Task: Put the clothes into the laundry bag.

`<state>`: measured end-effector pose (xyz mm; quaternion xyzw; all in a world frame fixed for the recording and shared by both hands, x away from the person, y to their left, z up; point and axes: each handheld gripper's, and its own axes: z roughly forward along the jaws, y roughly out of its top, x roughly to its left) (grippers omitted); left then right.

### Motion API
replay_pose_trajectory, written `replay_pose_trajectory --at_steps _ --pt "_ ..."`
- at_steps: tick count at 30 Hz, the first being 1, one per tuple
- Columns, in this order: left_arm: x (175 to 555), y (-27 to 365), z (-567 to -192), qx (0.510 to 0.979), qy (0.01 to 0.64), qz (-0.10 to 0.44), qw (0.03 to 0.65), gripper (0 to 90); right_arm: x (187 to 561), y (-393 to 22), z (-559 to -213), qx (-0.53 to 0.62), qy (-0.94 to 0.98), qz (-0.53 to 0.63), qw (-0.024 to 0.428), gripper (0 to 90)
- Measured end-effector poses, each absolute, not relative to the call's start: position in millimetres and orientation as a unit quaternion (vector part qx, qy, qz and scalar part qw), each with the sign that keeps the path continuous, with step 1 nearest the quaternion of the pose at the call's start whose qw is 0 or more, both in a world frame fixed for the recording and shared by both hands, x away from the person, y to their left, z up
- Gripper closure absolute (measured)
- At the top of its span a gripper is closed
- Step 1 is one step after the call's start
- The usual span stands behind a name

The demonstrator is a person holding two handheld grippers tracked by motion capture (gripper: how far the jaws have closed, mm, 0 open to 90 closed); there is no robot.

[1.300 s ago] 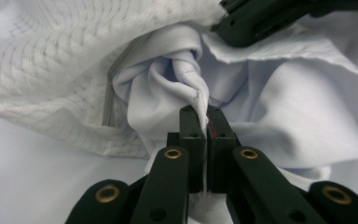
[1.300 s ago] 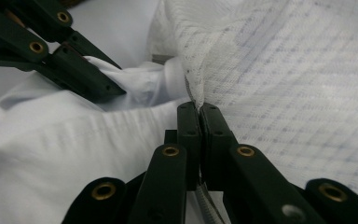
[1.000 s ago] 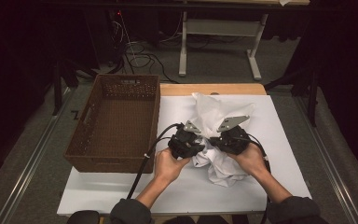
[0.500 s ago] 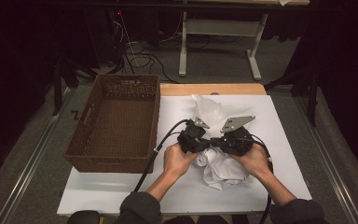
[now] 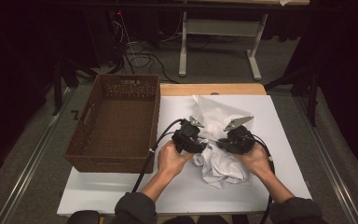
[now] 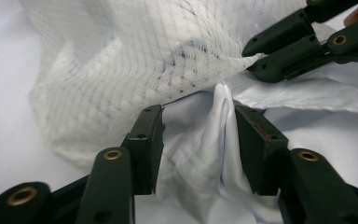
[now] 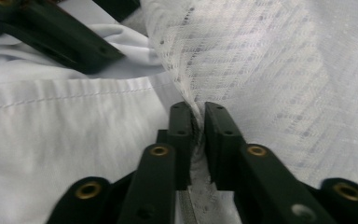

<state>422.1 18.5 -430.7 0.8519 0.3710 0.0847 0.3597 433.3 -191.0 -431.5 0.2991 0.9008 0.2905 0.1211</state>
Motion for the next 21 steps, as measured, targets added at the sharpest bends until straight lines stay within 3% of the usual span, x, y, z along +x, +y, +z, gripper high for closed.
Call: replay_pose_trajectory --at_steps 5,12,18,21 --pt "418.4 29.2 -426.0 0.849 0.378 0.096 0.356 53.1 421.7 -191.5 -414.9 0.298 0.889 0.317 0.142 67.4" --pt "421.6 25.0 -430.6 0.847 0.387 0.091 0.352 55.8 392.3 -180.4 -385.1 0.253 0.887 0.36 0.144 61.1" --pt "419.1 29.1 -427.1 0.847 0.392 0.098 0.346 55.1 391.9 -156.1 -412.5 0.237 0.918 0.296 0.117 50.0" --pt "415.9 35.9 -423.7 0.847 0.393 0.103 0.342 54.9 407.0 -156.2 -435.4 0.262 0.924 0.266 0.087 52.3"
